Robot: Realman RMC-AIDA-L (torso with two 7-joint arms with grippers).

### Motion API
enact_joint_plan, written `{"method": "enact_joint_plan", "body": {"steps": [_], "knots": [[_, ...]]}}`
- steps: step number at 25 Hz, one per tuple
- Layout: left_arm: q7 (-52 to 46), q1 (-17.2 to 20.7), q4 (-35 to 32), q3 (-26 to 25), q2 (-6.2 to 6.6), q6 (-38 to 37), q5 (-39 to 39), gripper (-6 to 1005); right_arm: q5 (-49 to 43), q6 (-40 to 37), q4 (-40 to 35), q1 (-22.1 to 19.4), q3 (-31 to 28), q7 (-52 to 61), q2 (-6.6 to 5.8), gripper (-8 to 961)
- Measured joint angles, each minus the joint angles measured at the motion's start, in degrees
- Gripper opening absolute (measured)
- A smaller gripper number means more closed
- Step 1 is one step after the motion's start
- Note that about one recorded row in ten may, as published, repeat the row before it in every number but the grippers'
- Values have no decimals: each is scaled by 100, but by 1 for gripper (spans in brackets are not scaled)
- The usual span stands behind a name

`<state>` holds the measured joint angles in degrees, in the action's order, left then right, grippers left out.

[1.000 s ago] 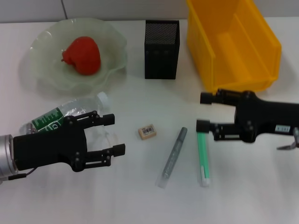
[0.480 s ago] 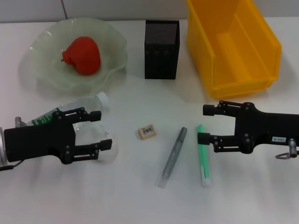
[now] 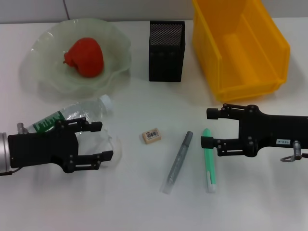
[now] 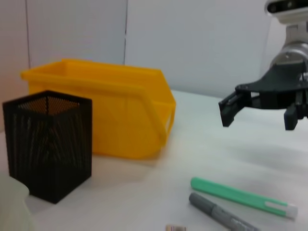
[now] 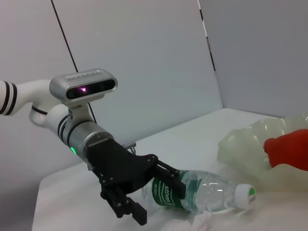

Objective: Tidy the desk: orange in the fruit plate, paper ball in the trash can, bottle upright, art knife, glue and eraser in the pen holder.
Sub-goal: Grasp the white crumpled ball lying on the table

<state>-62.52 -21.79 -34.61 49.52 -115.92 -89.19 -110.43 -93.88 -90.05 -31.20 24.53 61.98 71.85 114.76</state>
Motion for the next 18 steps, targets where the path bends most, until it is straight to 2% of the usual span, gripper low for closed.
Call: {"method": "enact_joint_plan", "body": {"steps": [4,8,18], "knots": [[-173,-2,-219,3,-135,179,-277,778,-31,0,0,26,-5,2,-2,826],[-245,-2,-323,6,-213,304,-451,777,-34,-1,0,46,5,3,-6,826],[-302,-7,-380,87,-220,330,-572,777,-35,-17,0,54,-4,5,-21,826]]}}
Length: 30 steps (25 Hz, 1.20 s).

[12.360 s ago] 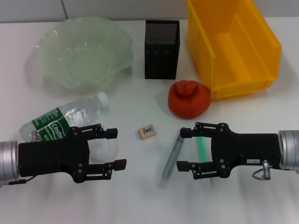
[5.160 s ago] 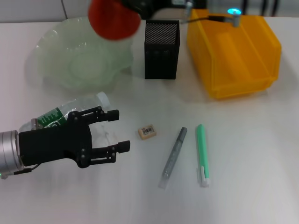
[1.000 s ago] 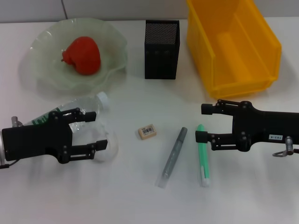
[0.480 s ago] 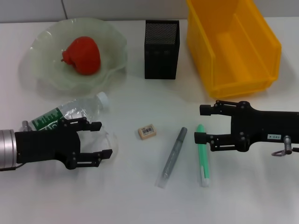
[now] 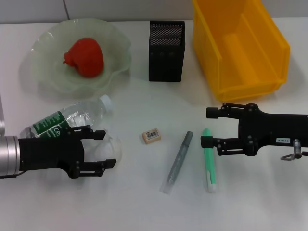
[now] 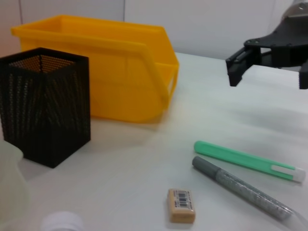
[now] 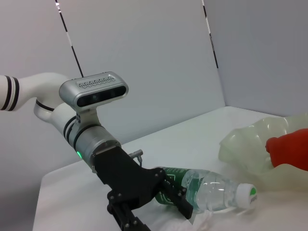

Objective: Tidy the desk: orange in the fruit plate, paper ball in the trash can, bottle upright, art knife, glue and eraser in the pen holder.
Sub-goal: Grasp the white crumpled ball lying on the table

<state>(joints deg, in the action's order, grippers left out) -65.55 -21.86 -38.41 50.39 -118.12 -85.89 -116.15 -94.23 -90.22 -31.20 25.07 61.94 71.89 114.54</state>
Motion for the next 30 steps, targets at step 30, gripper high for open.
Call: {"method": "enact_joint_plan", "body": {"steps": [30], "knots": [[77,-75,-22,380,-36,434,-141,614,1,-58,-3,-2,22,133,-3,827]]}}
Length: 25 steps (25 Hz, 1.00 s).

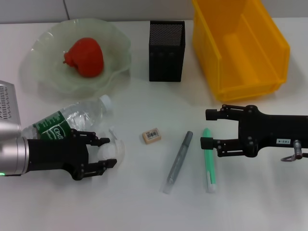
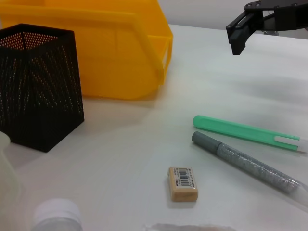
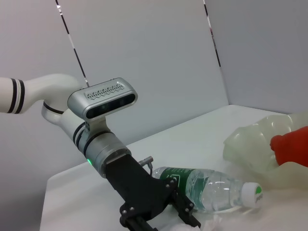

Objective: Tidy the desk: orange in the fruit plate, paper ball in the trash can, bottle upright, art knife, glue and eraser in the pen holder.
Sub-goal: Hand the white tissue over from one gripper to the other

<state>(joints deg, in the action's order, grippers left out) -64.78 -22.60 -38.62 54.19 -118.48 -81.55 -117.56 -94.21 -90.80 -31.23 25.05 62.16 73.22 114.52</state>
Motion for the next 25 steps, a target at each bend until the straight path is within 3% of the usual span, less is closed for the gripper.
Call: {"method": "enact_joint_plan", "body": {"steps": [4,12,20,25], "knots": [[-16,-7,-22,1,0,-4,-4,532,0,0,2,0,-11,5,0,827],[-9,32,-81,-175,9,-355,381,526,0,2,4,0,-19,8,0,827],[25,53,17,-187,3,-763,1585,523,0,2,6,-91,-21,-38,17,827],[368,-312,814,-134,-15,-773,2485,521,0,4,32,-240,-24,-213,44,827]]}}
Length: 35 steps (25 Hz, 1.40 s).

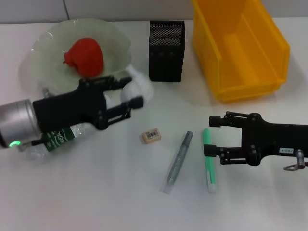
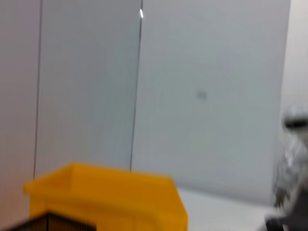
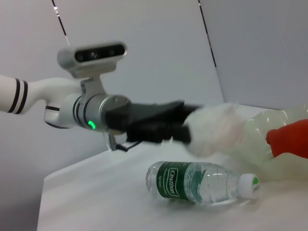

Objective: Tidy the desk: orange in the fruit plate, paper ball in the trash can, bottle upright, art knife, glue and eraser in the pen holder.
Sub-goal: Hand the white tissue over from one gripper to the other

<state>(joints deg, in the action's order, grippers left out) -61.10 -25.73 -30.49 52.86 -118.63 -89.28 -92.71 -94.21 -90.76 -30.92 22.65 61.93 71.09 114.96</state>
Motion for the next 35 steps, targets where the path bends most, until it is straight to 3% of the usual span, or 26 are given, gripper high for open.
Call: {"method": "enact_joint_plan", "body": {"steps": [4,5,6,12,15,16,17,18,21,22,23,24,27,28,30,35], "knots": [[251,-341,494,-5,-36,33,483,518,0,22,43,-53,-24,-103,5,827],[449,-596,804,-2,-51,41,724,518,0,18,80,-74,-74,-152,3,827],[449,-596,804,-2,-51,41,724,517,0,18,80,-74,-74,-152,3,827],[899,-1404,1649,5,-55,349,1317,517,0,10,138,-129,-151,-269,-18,827],[899,-1404,1649,5,-55,349,1317,517,0,11,139,-131,-157,-271,-31,827],[1058,-1903,2073,-29,-55,683,1463,517,0,12,140,-133,-171,-272,-33,827],[1058,-1903,2073,-29,-55,683,1463,517,0,12,141,-135,-186,-272,-35,827],[1104,-2197,2299,-58,-55,887,1573,517,0,22,143,-136,-207,-272,-35,827],[1104,-2197,2299,-58,-55,887,1573,517,0,43,146,-137,-234,-273,-35,826],[1125,-2471,2496,-63,-55,1142,1694,517,0,48,146,-133,-236,-274,-35,826],[1125,-2471,2496,-63,-55,1142,1694,517,0,54,147,-123,-236,-274,-36,826],[1147,-3220,2926,-65,-60,1773,1788,517,0,56,148,-109,-236,-275,-35,826],[1195,-3519,3108,-65,-62,2016,1778,517,0,85,148,-35,-236,-277,-35,826],[1294,-3791,3295,-84,-63,2264,1777,517,0,95,148,-19,-235,-277,-35,826],[1477,-3950,3492,-121,-64,2432,1685,517,0,156,148,45,-234,-276,-22,826],[1743,-3927,3616,-189,-64,2429,1674,517,0,207,148,162,-226,-276,19,826]]}}
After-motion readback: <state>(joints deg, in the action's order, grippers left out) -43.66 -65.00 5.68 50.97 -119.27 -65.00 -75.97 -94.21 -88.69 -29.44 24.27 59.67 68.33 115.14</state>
